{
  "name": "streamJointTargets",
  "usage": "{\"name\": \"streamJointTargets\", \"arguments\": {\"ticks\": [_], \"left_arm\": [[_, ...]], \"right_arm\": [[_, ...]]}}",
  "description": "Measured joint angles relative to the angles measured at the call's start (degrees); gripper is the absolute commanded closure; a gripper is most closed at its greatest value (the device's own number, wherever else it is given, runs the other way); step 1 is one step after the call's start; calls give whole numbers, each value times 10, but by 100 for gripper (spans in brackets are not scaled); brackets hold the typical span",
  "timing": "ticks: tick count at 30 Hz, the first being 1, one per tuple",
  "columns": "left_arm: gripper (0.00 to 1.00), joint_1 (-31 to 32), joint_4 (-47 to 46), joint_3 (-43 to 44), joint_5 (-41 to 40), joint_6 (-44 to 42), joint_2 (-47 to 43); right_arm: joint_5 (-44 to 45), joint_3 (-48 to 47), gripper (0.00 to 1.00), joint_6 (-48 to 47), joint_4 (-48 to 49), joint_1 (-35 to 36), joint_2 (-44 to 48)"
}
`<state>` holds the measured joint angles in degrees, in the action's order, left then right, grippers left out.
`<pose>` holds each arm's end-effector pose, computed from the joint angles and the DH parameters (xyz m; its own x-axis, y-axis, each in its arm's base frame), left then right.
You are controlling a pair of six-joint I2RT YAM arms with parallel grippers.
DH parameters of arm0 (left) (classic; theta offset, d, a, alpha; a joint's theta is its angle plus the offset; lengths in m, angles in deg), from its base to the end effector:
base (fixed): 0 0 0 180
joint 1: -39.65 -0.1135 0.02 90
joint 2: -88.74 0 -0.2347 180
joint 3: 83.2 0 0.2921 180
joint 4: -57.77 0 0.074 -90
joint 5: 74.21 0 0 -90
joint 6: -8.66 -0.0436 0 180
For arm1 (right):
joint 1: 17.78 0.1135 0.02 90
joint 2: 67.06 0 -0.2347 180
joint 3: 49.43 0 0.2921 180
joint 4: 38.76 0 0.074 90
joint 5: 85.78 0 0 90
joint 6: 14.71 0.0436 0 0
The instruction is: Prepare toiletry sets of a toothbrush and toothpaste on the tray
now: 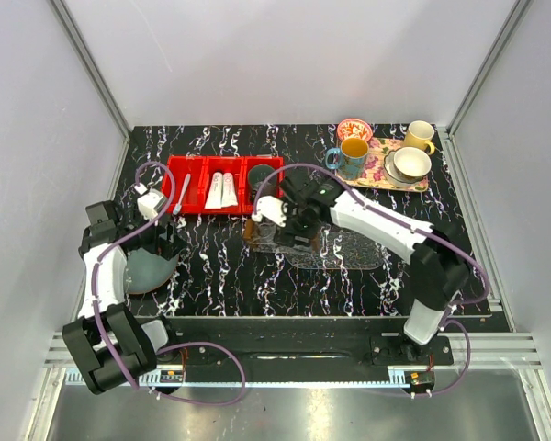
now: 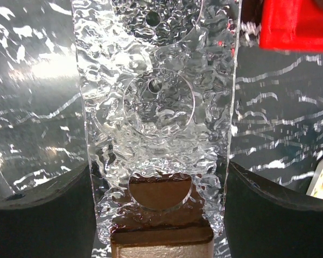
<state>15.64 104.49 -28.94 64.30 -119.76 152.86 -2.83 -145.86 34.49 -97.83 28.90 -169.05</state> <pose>0.2526 0.0768 0.1888 -0.5307 0.2143 -0.8200 0.5579 0.8167 -0.1476 0.2772 0.3018 0.2088 0.0261 -0.9175 -0.3968 -0.9789 0.0569 -0.1960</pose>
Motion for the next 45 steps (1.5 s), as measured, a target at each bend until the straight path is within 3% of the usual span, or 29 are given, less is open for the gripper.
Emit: {"name": "streamJointTargets", "arguments": {"ticks": [18, 45], "left_arm": [[4, 0, -3, 25, 25, 5, 28], [2, 0, -5, 26, 28, 12, 45]], "right_arm": [[-55, 188, 73, -100, 5, -155, 158], [-107, 249, 73, -177, 68, -198, 143]]}}
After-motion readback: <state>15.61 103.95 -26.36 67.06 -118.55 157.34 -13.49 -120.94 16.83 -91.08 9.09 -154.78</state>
